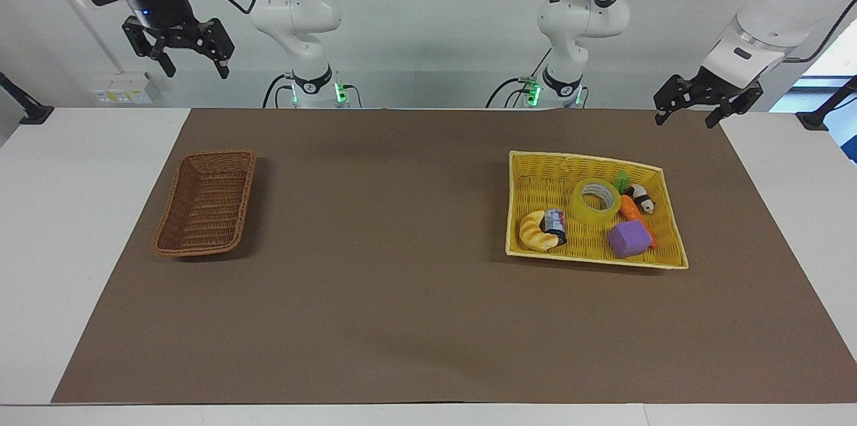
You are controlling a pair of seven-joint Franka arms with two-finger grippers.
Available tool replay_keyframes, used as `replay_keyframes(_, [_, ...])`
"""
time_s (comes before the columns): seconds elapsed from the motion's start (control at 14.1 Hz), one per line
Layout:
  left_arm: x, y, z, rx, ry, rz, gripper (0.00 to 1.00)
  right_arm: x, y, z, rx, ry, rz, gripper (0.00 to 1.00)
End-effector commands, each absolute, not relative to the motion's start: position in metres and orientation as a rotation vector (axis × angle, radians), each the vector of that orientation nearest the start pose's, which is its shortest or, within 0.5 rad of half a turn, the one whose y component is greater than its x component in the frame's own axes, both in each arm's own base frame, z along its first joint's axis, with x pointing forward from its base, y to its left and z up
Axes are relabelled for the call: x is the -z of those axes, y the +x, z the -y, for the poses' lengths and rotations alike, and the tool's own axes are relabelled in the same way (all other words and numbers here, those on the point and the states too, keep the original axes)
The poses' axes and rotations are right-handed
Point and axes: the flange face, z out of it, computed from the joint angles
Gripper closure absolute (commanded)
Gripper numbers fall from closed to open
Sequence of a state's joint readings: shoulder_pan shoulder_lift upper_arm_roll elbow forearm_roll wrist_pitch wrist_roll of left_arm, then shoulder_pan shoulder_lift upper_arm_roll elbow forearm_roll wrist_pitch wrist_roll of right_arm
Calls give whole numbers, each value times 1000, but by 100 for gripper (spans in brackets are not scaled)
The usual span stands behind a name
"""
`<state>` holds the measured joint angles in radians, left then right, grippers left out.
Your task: Move tape to another basket
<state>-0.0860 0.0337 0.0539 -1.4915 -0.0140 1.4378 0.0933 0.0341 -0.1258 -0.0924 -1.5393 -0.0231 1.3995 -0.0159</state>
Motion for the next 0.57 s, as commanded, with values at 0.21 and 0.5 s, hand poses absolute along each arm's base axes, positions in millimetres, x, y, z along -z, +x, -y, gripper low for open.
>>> replay_keyframes(0.21, [-611, 536, 12, -130, -3147, -189, 0, -690, 486, 36, -28, -3152, -87, 0])
replay_keyframes(0.5, [-594, 531, 12, -113, -3149, -196, 0, -691, 485, 36, -26, -3152, -90, 0])
